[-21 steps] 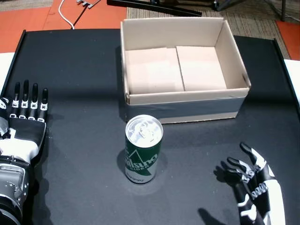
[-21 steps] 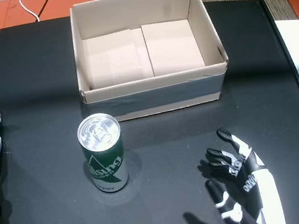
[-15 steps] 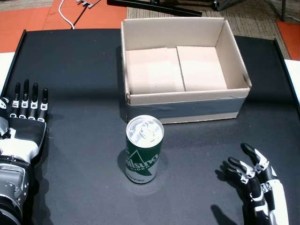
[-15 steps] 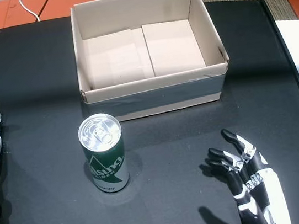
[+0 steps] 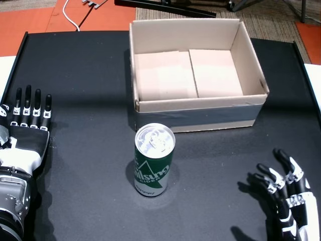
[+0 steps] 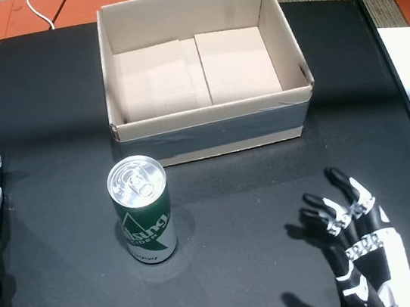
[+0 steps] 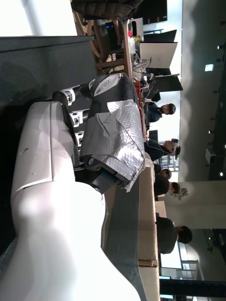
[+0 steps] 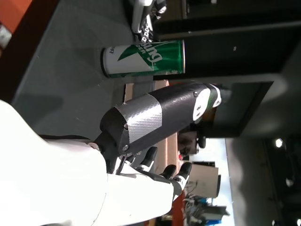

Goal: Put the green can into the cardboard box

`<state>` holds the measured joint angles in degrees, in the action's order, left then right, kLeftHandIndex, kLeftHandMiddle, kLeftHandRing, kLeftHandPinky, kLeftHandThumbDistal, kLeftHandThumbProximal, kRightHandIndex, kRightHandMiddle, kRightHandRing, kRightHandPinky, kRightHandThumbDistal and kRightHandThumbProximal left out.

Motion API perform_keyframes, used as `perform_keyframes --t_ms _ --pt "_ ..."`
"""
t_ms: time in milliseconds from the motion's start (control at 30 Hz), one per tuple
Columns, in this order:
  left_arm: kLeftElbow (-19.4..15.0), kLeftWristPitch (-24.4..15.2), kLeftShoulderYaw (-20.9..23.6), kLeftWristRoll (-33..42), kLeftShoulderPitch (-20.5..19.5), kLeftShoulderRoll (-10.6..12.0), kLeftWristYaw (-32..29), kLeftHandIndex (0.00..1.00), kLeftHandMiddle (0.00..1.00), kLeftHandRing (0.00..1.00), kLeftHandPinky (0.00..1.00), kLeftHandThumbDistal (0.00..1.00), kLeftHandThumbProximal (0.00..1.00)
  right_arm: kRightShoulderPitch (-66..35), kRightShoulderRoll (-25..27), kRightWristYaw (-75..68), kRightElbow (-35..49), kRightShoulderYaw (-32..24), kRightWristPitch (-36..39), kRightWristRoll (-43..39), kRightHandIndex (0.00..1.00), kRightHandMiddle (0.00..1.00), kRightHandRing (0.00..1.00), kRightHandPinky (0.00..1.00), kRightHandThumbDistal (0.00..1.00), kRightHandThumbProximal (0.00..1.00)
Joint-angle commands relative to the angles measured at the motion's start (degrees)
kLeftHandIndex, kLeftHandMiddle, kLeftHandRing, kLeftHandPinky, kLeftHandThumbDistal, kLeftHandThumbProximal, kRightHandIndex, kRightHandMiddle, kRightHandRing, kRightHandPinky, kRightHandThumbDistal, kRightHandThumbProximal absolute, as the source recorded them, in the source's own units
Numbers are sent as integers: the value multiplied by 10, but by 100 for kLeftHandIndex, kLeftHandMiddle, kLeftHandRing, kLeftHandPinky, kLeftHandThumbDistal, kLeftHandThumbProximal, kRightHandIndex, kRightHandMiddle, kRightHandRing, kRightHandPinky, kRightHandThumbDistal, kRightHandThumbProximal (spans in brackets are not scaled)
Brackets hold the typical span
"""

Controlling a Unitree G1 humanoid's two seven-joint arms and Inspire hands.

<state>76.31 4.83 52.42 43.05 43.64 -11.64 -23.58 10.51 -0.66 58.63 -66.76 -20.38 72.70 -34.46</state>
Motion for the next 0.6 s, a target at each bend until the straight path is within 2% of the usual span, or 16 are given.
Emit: perform_keyframes --t_ms 0,133,167,200,300,567 --pt "12 2 1 -5 -18 5 10 49 51 61 75 0 61 16 17 -2 -11 3 9 30 80 87 91 96 100 57" --pt "12 -1 0 -6 -14 8 16 50 52 60 71 0 64 46 42 -31 -27 22 -3 100 82 90 93 95 100 58" --pt "12 -2 0 -6 -14 8 16 51 52 61 72 0 65 56 38 -28 -22 23 -17 99 82 89 92 94 100 52" --pt "12 -2 0 -5 -13 9 16 51 52 60 72 0 65 68 34 -24 -21 23 -27 99 82 90 92 93 100 51" --pt "11 -4 1 -4 -14 12 14 51 52 60 74 0 63 91 41 -38 -29 37 -59 131 86 95 97 96 100 52" --pt "11 -4 -1 -6 -16 15 6 51 53 63 77 0 62 116 68 -160 -32 104 -131 267 89 96 100 99 100 54"
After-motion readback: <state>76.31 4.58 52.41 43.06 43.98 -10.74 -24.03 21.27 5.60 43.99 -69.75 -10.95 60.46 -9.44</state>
